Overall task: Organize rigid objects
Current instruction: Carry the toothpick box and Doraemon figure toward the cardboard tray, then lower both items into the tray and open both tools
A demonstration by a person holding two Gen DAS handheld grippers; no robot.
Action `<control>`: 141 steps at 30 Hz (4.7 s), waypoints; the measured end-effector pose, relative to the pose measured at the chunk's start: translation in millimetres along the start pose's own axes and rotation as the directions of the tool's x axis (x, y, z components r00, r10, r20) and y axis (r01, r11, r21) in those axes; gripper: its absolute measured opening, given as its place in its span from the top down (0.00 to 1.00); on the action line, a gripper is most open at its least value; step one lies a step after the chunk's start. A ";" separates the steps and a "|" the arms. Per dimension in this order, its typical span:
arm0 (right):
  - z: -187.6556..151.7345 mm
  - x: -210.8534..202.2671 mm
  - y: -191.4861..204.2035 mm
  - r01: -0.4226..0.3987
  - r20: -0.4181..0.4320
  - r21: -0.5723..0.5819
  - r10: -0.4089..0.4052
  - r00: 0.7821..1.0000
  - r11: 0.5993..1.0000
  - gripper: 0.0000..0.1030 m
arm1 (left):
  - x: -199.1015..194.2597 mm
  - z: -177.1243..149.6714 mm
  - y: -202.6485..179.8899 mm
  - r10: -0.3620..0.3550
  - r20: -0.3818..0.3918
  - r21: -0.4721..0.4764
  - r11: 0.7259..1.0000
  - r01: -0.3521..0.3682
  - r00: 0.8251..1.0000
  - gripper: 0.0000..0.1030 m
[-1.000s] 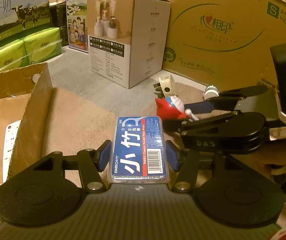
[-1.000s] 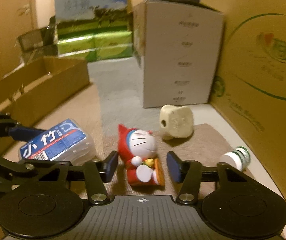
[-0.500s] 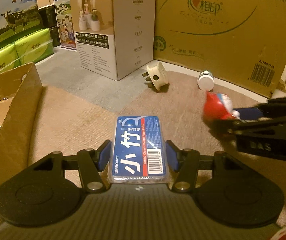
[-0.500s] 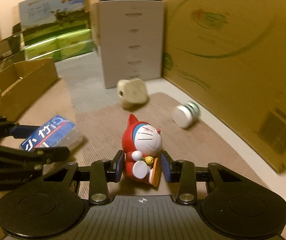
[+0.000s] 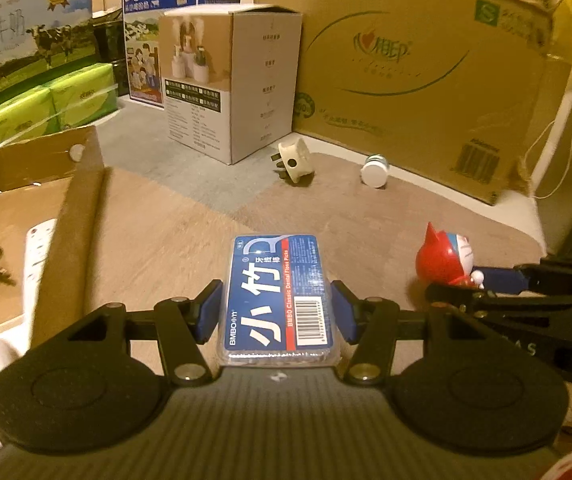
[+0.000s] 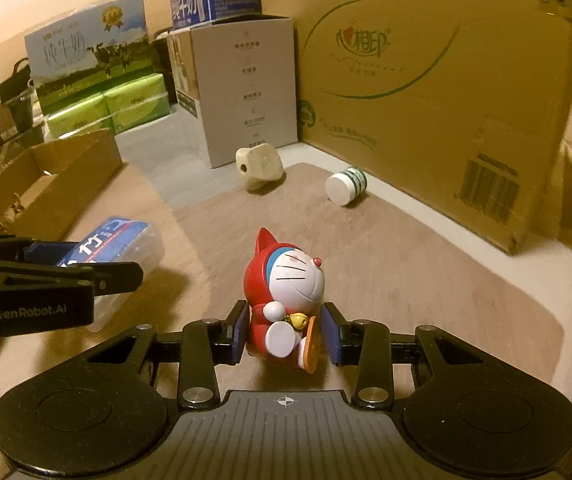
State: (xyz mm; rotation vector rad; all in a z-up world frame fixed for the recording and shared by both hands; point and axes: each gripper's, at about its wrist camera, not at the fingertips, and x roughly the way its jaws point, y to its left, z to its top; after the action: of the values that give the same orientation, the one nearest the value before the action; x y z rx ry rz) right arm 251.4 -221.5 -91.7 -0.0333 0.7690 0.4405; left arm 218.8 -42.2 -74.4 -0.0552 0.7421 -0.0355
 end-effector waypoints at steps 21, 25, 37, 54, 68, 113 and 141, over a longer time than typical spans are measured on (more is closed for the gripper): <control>-43.1 -111.5 81.7 0.024 0.028 0.057 -0.026 0.999 0.998 0.62 | -135.9 -52.6 38.1 0.006 0.043 0.006 1.000 -0.006 0.999 0.48; -45.5 -120.1 99.2 0.019 0.027 0.039 -0.020 0.999 0.999 0.62 | -152.3 -58.6 47.9 0.014 0.047 0.013 1.000 -0.014 0.999 0.48; -41.8 -127.7 151.9 -0.041 0.027 -0.036 0.042 0.999 0.999 0.62 | -182.9 -73.9 83.3 0.056 0.048 -0.012 0.998 -0.055 0.997 0.48; -28.6 -110.6 212.2 -0.118 0.003 -0.137 0.119 0.993 0.984 0.62 | -198.0 -81.1 138.0 0.106 0.036 -0.078 0.992 -0.103 0.994 0.48; -17.3 -93.6 246.0 -0.144 -0.012 -0.192 0.144 0.989 0.971 0.62 | -199.3 -78.1 168.7 0.119 0.043 -0.113 0.987 -0.113 0.992 0.48; 122.7 106.3 281.2 -0.167 -0.061 -0.220 0.157 0.986 0.961 0.62 | -44.4 52.7 304.9 0.056 -0.022 -0.001 0.998 -0.056 0.998 0.48; 153.0 190.5 271.8 -0.225 -0.097 -0.218 0.209 0.973 0.950 0.61 | 17.6 75.7 325.0 0.104 -0.041 0.057 0.993 -0.101 0.994 0.42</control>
State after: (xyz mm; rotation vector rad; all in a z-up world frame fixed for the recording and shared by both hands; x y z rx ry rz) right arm 365.8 125.2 -75.3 -0.1811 0.7938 0.7398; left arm 287.1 284.0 -51.1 0.0360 0.7864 0.0412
